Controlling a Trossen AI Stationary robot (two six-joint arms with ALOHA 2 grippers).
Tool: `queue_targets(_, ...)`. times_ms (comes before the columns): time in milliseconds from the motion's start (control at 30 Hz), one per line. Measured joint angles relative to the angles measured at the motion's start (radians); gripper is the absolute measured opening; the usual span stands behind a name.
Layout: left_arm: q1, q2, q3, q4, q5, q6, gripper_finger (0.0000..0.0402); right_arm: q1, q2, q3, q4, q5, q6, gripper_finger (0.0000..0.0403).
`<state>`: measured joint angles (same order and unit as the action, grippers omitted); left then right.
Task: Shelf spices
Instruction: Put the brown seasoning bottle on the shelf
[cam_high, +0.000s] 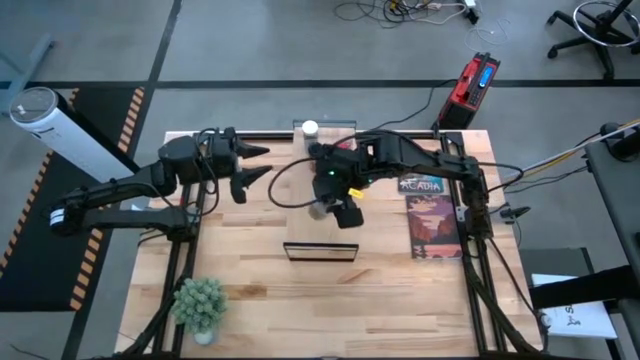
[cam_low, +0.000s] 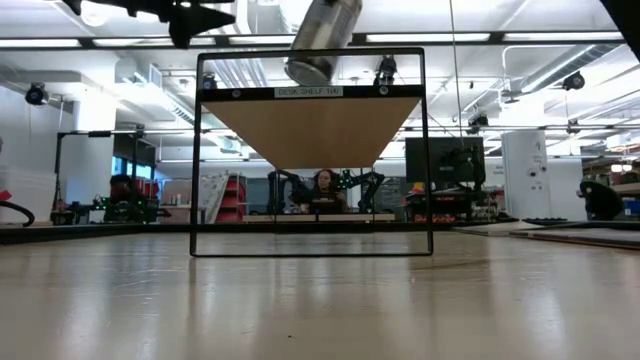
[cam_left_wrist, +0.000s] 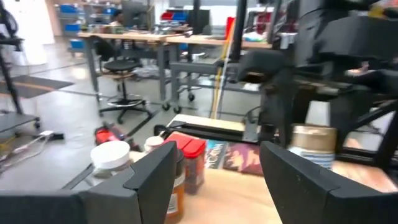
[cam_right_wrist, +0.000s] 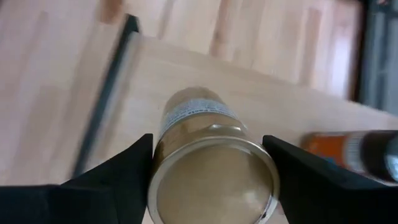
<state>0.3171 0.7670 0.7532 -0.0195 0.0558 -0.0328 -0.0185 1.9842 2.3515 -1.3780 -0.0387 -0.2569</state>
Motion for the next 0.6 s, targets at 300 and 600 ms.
queue_targets(300, -0.004, -0.001, 0.000, -0.006, -0.019, 0.012, 0.0220, 0.001, 0.001, 0.001, -0.014, -0.023, 0.081, 0.0255)
queue_targets(600, -0.016, -0.001, 0.000, -0.006, -0.021, 0.013, 0.0220, 0.030, 0.052, -0.001, -0.026, -0.022, 0.084, 0.0264)
